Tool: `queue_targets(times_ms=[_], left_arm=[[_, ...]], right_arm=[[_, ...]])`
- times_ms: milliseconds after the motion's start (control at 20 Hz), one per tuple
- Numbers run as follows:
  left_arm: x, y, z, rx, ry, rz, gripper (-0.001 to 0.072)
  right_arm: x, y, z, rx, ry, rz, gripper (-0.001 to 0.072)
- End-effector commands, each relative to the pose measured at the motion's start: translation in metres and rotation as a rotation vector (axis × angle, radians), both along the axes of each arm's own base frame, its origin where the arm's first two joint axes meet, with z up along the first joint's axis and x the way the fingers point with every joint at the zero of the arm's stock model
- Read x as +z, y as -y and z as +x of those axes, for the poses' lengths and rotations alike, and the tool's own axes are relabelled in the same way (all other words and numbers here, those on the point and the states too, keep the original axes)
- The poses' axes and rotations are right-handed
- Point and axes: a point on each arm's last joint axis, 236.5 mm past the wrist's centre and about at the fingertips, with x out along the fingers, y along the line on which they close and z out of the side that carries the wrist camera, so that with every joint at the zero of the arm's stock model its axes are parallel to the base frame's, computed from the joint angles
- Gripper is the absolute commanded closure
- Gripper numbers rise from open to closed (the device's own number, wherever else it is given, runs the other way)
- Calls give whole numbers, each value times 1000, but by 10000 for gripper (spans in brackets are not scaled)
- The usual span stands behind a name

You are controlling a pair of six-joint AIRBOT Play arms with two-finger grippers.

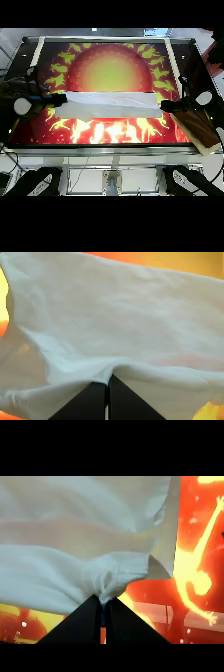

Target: Fold the shirts.

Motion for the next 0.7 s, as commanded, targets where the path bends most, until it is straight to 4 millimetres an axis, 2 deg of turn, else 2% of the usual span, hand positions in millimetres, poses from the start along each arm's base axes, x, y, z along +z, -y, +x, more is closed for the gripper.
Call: queue_targets(times_ms=[0, 200, 400, 500, 650], left_arm=[[-21, -7, 52, -14, -27, 92, 694], [-60, -2, 79, -12, -50, 92, 694], [-102, -2, 85, -15, -120, 107, 694], [-118, -1, 89, -15, -138, 108, 693], [-136, 1, 92, -9, -156, 99, 693]], right_arm=[[-10, 5, 36, -26, 9, -24, 678], [-43, -1, 73, -31, -3, -9, 678], [-62, -6, 102, -59, 19, 14, 678], [-67, -4, 113, -77, 44, 14, 678], [-73, -2, 117, -87, 50, 11, 677]])
